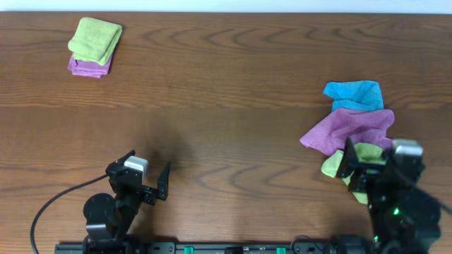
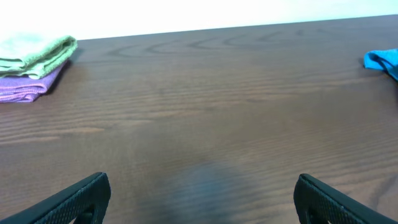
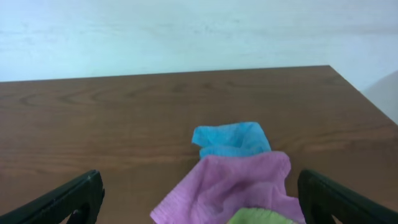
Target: Fold the cloth
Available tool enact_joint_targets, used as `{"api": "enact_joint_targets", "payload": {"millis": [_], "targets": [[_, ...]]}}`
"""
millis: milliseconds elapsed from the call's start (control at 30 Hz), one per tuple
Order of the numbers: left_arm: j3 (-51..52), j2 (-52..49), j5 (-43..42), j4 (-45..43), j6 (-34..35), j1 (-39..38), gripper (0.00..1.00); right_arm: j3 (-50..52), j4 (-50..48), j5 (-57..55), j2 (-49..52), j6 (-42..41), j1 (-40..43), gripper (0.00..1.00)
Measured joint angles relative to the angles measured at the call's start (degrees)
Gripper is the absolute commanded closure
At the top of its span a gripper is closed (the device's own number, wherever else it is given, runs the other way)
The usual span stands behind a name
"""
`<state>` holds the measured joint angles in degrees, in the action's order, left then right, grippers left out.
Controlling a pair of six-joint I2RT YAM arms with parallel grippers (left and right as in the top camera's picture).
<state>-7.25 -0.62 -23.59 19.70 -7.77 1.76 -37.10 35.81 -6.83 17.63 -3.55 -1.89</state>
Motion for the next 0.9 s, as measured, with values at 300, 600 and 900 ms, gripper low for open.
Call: {"api": "enact_joint_targets", "payload": {"millis": [300, 600, 900], "targets": [[0.00, 0.00, 0.00, 0.00, 0.00, 0.00, 0.04, 15.47, -0.09, 4.33, -14.43, 0.00, 0.28, 0.01], [0.00, 0.00, 0.00, 0.00, 0.00, 0.00, 0.04, 21.46, -0.15, 7.17, -16.74, -0.02, 0.28, 0.01], [0.00, 0.00, 0.00, 0.00, 0.00, 0.00, 0.05, 26.80, -0.13, 9.05, -16.79, 0.00, 0.26, 0.01]]}}
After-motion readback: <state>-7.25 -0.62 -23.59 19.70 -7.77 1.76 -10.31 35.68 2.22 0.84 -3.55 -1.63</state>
